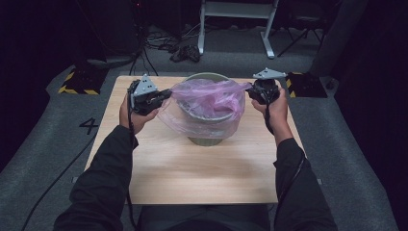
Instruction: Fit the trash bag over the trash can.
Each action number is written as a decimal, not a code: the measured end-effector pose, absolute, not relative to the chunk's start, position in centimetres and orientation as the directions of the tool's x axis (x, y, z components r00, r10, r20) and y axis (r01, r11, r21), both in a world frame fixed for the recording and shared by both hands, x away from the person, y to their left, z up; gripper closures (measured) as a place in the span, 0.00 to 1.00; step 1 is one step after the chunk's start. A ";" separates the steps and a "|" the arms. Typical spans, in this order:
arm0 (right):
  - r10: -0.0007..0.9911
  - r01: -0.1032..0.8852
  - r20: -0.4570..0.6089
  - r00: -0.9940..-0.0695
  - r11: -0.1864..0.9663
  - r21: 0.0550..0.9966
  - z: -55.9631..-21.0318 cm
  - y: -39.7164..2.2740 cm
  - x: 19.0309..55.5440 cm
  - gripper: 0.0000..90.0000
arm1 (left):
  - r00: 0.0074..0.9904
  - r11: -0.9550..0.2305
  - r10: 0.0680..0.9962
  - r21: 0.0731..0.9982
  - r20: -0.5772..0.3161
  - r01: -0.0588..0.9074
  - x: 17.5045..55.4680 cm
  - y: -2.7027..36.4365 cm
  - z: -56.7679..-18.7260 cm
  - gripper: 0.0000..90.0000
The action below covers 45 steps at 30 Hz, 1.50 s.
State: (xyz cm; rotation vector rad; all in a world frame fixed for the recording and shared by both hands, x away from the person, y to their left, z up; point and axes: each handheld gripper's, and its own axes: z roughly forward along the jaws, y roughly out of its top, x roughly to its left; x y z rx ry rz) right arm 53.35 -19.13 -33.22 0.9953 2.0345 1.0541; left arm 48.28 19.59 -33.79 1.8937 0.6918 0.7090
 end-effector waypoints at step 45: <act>0.735 0.279 -0.155 -0.661 0.432 0.858 -35.9 -22.8 49.0 0.72 | 0.733 -0.334 0.680 0.905 0.037 0.265 49.2 19.5 -36.9 0.58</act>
